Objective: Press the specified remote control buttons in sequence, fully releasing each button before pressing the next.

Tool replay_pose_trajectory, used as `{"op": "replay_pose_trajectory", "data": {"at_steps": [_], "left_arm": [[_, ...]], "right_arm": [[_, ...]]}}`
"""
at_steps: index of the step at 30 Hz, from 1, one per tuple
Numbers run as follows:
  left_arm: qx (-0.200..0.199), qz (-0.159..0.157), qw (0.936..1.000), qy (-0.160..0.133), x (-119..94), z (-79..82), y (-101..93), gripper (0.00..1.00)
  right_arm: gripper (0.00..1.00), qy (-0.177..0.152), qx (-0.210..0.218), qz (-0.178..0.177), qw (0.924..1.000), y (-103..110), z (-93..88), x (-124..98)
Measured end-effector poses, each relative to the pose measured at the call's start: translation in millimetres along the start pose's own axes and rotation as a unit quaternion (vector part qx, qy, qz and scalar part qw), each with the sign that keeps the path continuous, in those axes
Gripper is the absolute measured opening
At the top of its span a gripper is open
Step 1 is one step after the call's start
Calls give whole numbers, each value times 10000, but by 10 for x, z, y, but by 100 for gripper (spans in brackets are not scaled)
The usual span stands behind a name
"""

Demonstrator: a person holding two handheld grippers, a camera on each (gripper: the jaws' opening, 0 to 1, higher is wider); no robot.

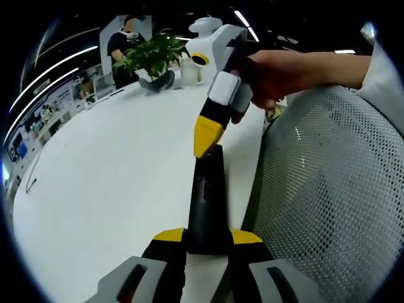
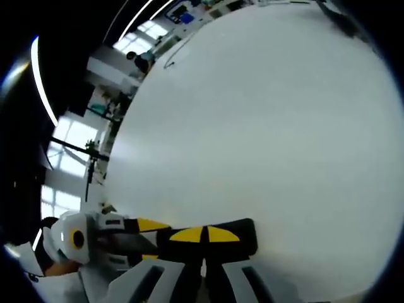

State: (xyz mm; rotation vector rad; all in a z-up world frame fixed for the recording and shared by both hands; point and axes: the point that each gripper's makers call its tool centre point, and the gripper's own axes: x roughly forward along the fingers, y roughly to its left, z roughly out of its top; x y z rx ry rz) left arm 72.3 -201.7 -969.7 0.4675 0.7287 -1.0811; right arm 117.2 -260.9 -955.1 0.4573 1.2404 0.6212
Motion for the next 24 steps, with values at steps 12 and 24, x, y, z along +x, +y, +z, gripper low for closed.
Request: {"op": "replay_pose_trajectory", "data": {"at_steps": [12,24], "left_arm": [[-10,11,10000,3,8,12,1,24],[-12,9,10000,-7,10,19,-5,24]], "right_arm": [[0,-73,-236,-210,9995,-70,9,2],[0,-161,-362,-242,9989,-69,11,15]]}}
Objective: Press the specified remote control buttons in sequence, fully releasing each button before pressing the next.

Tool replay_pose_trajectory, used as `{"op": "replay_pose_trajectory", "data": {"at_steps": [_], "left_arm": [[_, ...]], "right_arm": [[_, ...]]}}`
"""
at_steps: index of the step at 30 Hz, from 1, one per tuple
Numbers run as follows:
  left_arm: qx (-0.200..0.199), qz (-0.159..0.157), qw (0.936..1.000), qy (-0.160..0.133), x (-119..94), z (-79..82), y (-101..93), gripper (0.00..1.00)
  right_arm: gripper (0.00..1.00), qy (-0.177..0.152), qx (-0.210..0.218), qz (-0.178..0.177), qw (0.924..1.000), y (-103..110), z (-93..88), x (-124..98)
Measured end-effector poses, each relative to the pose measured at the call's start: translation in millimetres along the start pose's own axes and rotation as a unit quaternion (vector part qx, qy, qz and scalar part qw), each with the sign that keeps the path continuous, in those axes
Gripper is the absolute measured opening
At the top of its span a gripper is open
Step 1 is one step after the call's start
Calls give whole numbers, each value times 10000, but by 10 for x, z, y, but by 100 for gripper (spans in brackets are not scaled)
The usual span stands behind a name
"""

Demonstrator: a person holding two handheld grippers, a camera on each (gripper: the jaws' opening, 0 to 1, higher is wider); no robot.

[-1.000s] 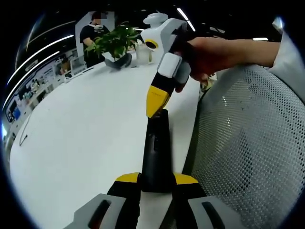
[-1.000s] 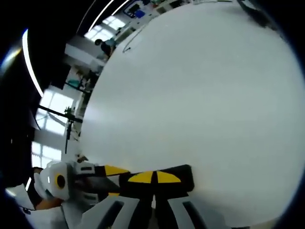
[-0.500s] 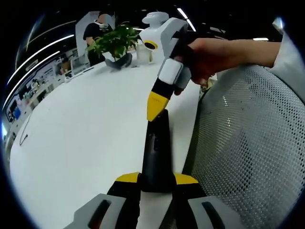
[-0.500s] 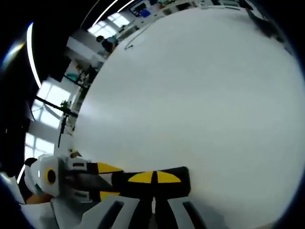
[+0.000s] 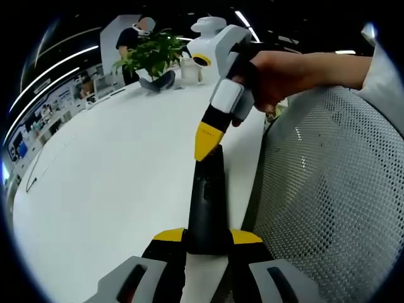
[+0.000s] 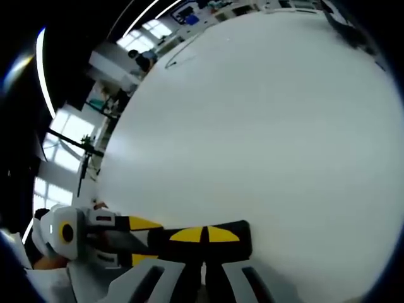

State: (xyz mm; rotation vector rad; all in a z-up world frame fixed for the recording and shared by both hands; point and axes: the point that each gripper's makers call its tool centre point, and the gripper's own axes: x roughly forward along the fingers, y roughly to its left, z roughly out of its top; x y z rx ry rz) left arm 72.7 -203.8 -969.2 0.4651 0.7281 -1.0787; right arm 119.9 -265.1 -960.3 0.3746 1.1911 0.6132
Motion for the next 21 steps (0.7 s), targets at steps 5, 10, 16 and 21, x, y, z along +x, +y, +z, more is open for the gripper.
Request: {"op": "replay_pose_trajectory", "data": {"at_steps": [5,10,16,21], "left_arm": [[-3,3,10000,-10,3,-2,7,24],[-11,10,10000,-11,3,-2,14,24],[-10,8,10000,-17,3,-1,18,24],[-16,12,10000,-16,5,-3,18,24]], "right_arm": [[0,-69,-87,-32,9999,-7,9,11],[0,-123,112,-8,9999,-11,19,16],[0,-165,-151,-70,9997,2,18,24],[0,-166,-151,-71,9997,1,18,20]]}}
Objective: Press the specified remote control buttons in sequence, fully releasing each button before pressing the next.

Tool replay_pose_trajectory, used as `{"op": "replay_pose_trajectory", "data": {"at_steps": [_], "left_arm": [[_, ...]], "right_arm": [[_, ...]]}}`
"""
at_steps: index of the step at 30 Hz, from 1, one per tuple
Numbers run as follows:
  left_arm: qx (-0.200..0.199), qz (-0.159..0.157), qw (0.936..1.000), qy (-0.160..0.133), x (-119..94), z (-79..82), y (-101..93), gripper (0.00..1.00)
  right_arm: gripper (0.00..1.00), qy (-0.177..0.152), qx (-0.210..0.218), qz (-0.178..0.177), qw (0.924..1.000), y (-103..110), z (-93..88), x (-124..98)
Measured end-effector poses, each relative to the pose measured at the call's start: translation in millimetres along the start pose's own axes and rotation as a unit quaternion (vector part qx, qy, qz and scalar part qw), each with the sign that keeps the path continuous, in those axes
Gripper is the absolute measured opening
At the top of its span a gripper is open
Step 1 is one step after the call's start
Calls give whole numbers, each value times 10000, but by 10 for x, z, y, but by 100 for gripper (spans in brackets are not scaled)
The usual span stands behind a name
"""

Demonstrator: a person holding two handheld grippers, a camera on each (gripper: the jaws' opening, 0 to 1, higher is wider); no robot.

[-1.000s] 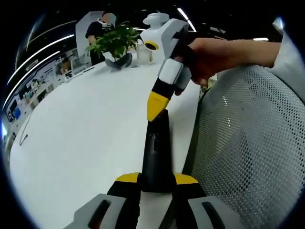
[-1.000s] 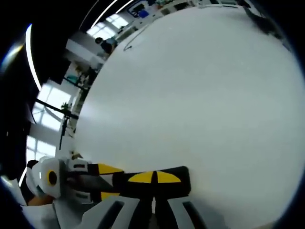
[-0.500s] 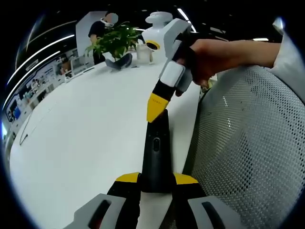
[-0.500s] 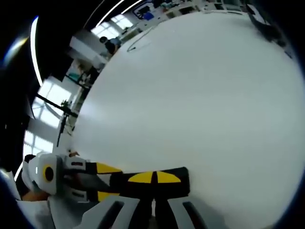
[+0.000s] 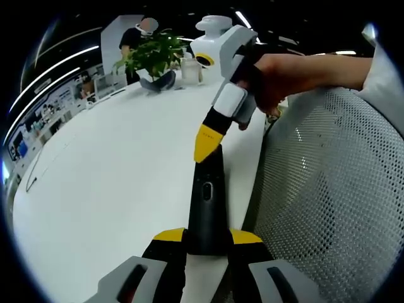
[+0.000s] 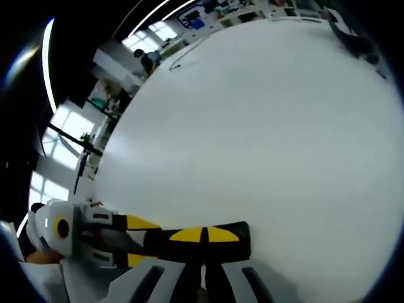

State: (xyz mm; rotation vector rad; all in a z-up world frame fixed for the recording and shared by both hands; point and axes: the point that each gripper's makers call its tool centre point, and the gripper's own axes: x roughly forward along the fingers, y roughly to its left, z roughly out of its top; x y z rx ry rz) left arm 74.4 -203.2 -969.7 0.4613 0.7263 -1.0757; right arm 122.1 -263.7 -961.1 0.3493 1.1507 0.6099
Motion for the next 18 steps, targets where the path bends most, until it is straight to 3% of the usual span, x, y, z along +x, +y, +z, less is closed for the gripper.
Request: {"op": "replay_pose_trajectory", "data": {"at_steps": [7,11,18], "left_arm": [[4,1,10000,-1,-1,1,0,24],[15,-5,10000,3,-1,2,-4,24],[17,-7,10000,9,4,0,0,24]], "right_arm": [[0,138,209,10,9997,-2,9,-4],[0,611,395,299,9969,96,-89,-34],[0,386,48,190,9991,91,-27,-12]]}}
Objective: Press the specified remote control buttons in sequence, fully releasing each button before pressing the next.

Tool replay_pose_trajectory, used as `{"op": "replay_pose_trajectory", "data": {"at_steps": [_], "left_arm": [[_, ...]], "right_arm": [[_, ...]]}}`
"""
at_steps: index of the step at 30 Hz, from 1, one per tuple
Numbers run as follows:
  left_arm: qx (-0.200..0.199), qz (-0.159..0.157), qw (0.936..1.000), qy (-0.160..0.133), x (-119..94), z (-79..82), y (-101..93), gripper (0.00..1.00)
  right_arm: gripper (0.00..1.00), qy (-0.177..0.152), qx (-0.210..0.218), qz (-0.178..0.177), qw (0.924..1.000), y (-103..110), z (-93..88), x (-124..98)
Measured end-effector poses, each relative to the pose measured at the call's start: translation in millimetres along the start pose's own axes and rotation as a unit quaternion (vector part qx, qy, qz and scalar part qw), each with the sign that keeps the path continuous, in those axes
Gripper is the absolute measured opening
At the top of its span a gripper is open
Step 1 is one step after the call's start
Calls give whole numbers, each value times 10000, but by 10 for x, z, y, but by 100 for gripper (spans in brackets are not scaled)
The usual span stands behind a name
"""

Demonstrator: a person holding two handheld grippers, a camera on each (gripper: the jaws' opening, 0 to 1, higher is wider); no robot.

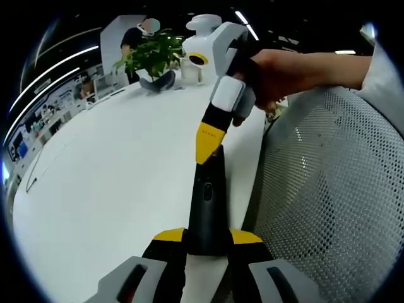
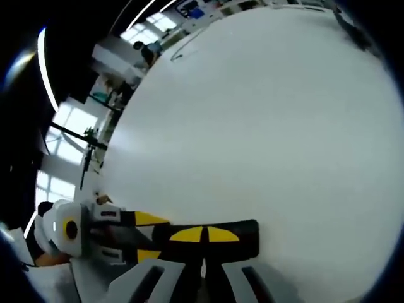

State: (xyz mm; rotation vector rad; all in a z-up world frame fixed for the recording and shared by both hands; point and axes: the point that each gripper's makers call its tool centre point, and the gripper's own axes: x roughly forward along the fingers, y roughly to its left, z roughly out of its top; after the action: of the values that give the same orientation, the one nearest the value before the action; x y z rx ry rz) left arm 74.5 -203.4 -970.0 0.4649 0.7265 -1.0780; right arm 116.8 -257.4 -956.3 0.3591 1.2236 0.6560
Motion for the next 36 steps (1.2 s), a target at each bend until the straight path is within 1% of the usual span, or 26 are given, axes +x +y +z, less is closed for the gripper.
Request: {"op": "replay_pose_trajectory", "data": {"at_steps": [4,7,9,10,12,13,14,16,20,24,28,29,30,36], "left_arm": [[0,-1,10000,-1,0,1,1,24],[1,-2,10000,-1,-2,-2,5,24],[-1,-5,10000,-3,-3,-1,7,24],[-3,-8,10000,-7,-2,1,5,24],[-1,-3,10000,-7,-4,3,4,24],[0,-3,10000,-8,-5,5,3,24],[0,-4,10000,-9,-4,4,2,24],[-6,-11,10000,-16,0,5,-1,24],[-1,-13,10000,-15,1,7,-10,24],[2,-11,10000,-16,-2,11,-15,24],[3,-9,10000,-17,3,8,-19,24],[3,-9,10000,-17,3,8,-20,24],[0,-8,10000,-18,3,10,-22,24],[-6,-3,10000,-19,2,15,-29,24]], "right_arm": [[0,-7,42,43,10000,1,4,9],[0,6,-100,-2,9999,8,3,33],[0,96,-159,-71,9998,-6,-32,55],[0,69,-197,-65,9998,-2,-32,55],[0,24,-132,-54,9999,-18,-28,40],[0,-3,33,-20,10000,-19,-27,34],[0,0,64,-5,10000,-22,-29,34],[0,-8,272,60,9996,-39,-24,34],[0,-44,377,85,9992,-35,-33,30],[0,-85,277,21,9996,-26,-46,28],[0,-88,380,-5,9992,-41,-47,35],[0,-84,358,-13,9993,-37,-49,34],[0,-81,218,-41,9997,-27,-53,33],[0,-95,103,-91,9999,-24,-57,22]]}}
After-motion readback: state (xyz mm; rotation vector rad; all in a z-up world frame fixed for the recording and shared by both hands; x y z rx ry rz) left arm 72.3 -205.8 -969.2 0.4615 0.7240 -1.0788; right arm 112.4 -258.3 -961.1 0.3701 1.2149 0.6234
